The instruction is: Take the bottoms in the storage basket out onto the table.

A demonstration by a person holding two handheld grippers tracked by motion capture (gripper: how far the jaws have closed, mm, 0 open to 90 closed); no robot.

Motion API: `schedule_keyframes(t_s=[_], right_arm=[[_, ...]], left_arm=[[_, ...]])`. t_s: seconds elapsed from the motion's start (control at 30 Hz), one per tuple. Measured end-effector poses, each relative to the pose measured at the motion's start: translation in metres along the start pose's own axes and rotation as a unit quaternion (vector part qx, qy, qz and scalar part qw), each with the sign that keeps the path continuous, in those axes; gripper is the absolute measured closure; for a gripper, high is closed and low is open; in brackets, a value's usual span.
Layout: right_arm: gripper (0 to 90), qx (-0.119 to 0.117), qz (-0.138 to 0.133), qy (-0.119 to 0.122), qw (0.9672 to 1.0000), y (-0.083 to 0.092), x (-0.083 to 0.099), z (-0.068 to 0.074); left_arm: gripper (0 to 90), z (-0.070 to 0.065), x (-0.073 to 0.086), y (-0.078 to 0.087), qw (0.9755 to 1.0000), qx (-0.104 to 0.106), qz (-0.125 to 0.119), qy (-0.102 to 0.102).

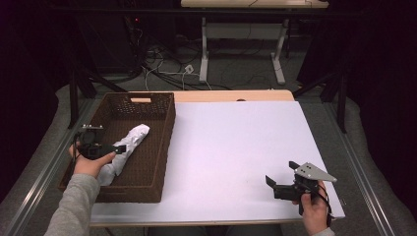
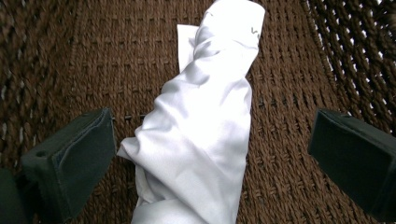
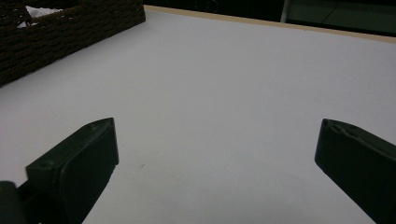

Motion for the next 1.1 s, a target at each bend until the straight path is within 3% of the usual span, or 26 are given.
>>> schedule_keyframes(t_s=[0.2,0.33,0.7,1.1], right_arm=[[0.0,-0.002,0.004,0.003,1.0,-0.001,0.001,0.001],[0.0,-0.002,0.004,0.003,1.0,-0.002,0.001,0.001],[0.0,-0.004,0.014,0.006,0.9999,-0.004,0.003,0.002],[0.0,-0.005,0.019,0.006,0.9998,-0.006,0.005,0.002]], left_arm=[[0.7,0.001,0.0,-0.005,0.9997,-0.012,0.021,-0.009],[0.7,0.003,0.004,-0.011,0.999,-0.007,0.042,-0.011],[8.5,0.004,0.014,-0.024,0.9929,-0.013,0.116,-0.023],[20.8,0.009,0.018,-0.029,0.9875,-0.03,0.152,-0.026]])
Point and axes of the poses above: each handheld gripper's, and its own axes: y roughly backward along the jaws, x roughly out of its underside, z roughly to its left, the point moved 5 cm from there along -y, roughly forward along the jaws, and after that the axes turned 5 degrees about x, right-handed, at the moved point
